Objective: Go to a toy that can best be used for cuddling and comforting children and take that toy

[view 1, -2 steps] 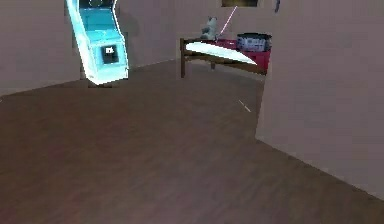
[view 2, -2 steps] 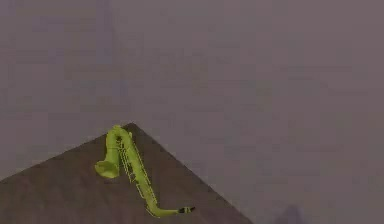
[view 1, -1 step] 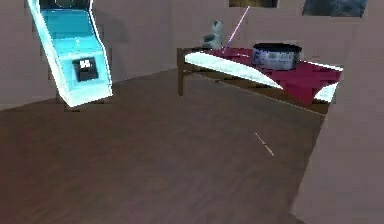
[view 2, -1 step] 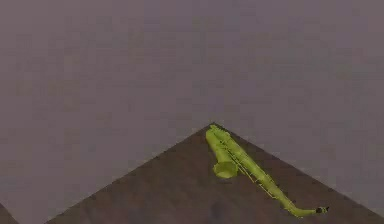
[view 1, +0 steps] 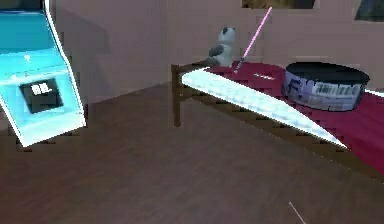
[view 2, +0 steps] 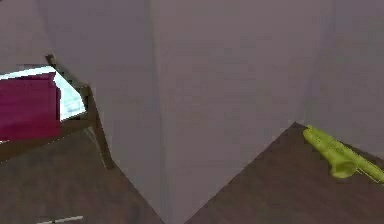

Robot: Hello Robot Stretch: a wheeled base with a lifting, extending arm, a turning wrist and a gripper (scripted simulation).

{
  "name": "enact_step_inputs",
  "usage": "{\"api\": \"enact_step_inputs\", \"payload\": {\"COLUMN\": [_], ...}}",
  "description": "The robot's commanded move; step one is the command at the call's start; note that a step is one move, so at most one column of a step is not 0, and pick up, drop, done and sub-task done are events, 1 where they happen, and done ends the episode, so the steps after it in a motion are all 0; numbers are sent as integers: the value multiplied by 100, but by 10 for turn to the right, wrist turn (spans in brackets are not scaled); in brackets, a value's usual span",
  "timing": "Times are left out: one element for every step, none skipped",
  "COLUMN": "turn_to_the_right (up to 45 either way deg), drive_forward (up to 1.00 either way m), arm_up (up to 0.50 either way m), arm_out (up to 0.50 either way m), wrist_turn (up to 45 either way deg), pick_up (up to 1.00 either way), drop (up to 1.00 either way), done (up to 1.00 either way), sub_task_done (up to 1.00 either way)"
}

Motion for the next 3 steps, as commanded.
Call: {"api": "enact_step_inputs", "payload": {"turn_to_the_right": [0,60,0], "drive_forward": [100,0,50], "arm_up": [0,0,0], "arm_out": [0,0,0], "wrist_turn": [0,0,0], "pick_up": [0,0,0], "drop": [0,0,0], "done": [0,0,0], "sub_task_done": [0,0,0]}}
